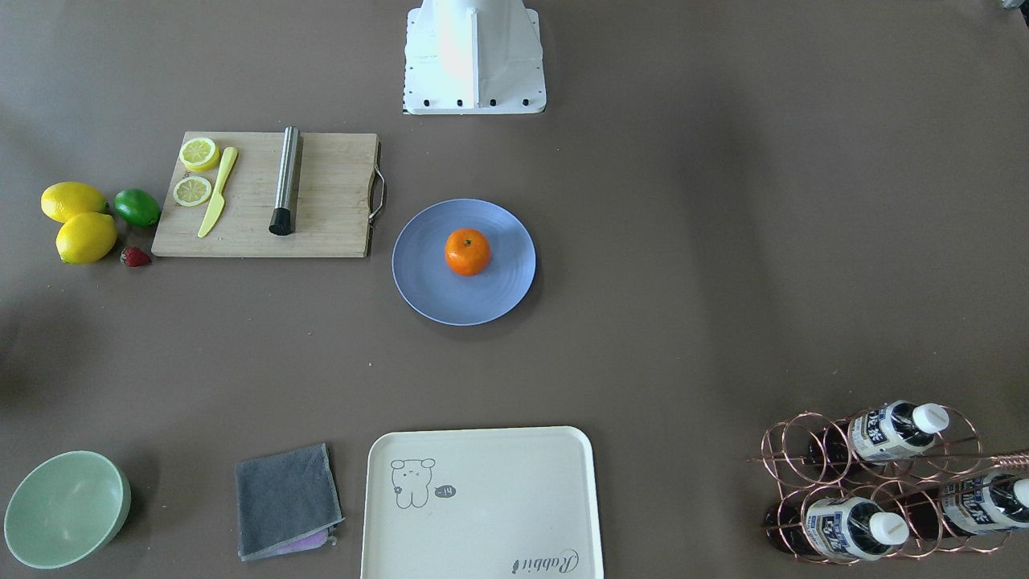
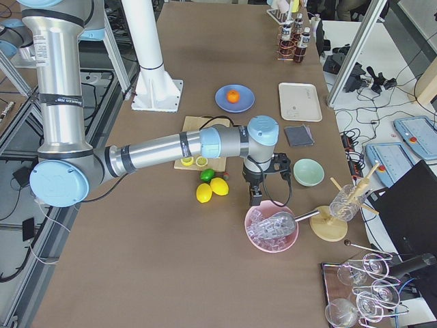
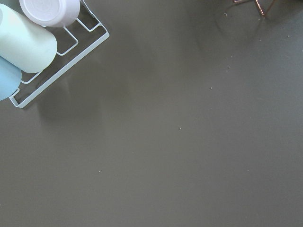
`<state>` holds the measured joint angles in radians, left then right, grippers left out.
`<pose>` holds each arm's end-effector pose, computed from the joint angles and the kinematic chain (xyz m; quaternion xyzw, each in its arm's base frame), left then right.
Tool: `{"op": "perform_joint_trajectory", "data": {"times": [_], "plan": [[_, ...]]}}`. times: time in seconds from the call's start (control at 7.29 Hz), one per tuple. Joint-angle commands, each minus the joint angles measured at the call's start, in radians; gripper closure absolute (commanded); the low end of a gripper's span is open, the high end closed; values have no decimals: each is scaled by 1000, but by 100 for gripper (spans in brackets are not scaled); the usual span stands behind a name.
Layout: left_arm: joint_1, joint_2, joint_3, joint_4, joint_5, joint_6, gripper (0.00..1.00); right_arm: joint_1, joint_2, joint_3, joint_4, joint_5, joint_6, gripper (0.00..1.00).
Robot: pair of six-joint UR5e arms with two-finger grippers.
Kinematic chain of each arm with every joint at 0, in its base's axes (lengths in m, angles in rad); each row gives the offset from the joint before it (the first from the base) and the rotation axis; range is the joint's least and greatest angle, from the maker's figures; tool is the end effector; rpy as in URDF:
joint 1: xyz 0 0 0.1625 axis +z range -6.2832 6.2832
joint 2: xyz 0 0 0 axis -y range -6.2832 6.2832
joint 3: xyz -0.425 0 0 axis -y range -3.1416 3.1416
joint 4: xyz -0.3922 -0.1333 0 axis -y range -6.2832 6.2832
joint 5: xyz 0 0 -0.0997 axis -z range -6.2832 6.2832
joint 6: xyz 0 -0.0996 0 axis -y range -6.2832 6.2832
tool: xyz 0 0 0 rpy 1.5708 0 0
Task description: Pick orange to plate
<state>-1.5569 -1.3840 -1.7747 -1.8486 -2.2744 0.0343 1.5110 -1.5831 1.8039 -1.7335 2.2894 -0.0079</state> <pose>-0.0629 -0.4316 0.6171 0.1414 0.3394 0.0730 0.9271 0.0388 -0.4845 0.5706 0.0181 -0.3521 -0.0419 0.9349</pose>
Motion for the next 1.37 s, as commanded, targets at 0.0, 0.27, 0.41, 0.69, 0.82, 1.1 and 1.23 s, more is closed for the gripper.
{"op": "perform_joint_trajectory", "data": {"times": [0.0, 0.27, 0.41, 0.69, 0.82, 1.1, 1.23], "plan": [[0, -1, 0, -3, 1, -4, 2, 26, -24, -3, 0, 1, -3, 0], [0, -3, -2, -6, 1, -4, 2, 34, -34, -3, 0, 2, -1, 0], [1, -1, 1, -6, 1, -4, 2, 35, -35, -5, 0, 2, -1, 0], [1, -4, 12, -7, 1, -7, 2, 38, -38, -5, 0, 2, -3, 0], [1, -4, 11, -7, 1, -8, 2, 38, -38, -5, 2, 2, -3, 0], [1, -4, 12, -7, 1, -8, 2, 38, -38, -3, 2, 2, -1, 0], [1, -4, 12, -7, 1, -8, 2, 38, -38, -5, 2, 4, -1, 0]]}}
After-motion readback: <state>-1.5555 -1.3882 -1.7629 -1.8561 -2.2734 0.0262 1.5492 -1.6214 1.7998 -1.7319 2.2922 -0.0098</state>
